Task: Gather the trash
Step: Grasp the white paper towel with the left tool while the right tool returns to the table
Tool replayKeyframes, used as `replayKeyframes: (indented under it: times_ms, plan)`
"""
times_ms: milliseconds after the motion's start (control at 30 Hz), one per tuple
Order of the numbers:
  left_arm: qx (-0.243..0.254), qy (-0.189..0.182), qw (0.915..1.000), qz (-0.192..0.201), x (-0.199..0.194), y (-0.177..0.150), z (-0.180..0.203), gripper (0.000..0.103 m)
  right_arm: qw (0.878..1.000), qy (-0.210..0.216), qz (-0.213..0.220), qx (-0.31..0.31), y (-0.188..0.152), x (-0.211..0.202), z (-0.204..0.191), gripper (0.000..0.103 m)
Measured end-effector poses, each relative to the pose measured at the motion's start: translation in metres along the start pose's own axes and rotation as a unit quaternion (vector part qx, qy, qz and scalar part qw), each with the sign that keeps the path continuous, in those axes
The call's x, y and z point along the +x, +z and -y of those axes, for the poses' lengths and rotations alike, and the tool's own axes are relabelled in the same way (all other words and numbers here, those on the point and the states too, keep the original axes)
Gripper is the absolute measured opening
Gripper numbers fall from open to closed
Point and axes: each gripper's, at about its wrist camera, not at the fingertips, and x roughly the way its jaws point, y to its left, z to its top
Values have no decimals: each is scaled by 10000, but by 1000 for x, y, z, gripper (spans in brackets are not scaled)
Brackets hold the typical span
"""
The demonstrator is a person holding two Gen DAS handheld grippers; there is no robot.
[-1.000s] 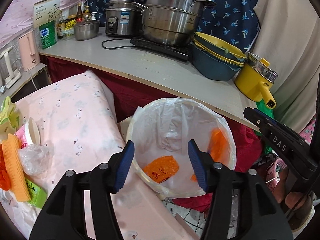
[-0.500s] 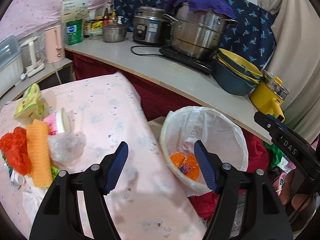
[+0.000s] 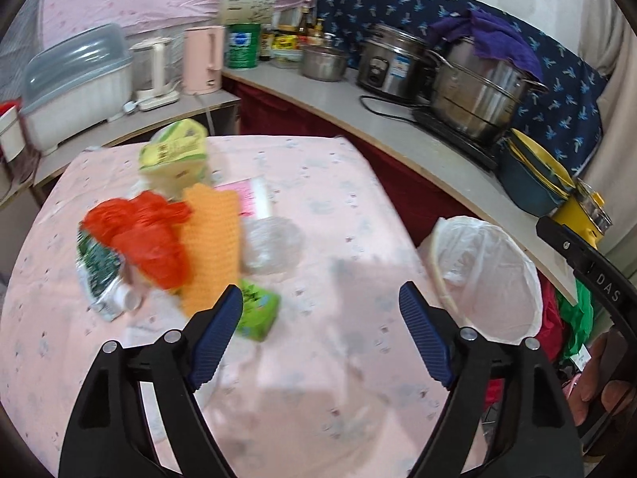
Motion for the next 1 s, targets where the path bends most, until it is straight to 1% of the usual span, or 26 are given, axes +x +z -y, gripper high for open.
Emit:
replayKeyframes:
  times_ms: [233, 333, 467, 733, 933, 1000]
  plan:
    - [-227, 471, 9986, -11, -17, -22, -54, 85, 9988, 399, -139, -227, -9, -1, -50, 45]
    - [-310, 625, 9975, -86, -20, -34, -74, 90, 9977, 549, -215, -322, -15, -1, -70, 46]
    - [-327, 816, 9957, -298, -16, -55, -95, 91, 9962, 699, -341, -395, -26, 1, -90, 46]
    - [-489, 986, 9910, -765, 12, -84, -122, 91, 9931, 848, -611, -528, -46, 9, -114, 46]
    - [-506, 966, 9897, -927, 29, -91, -127, 91, 9916, 888, -756, -561, -54, 15, -122, 46]
    - [-520, 923, 9897, -965, 33, -92, -128, 88, 9911, 896, -793, -580, -56, 18, -125, 46]
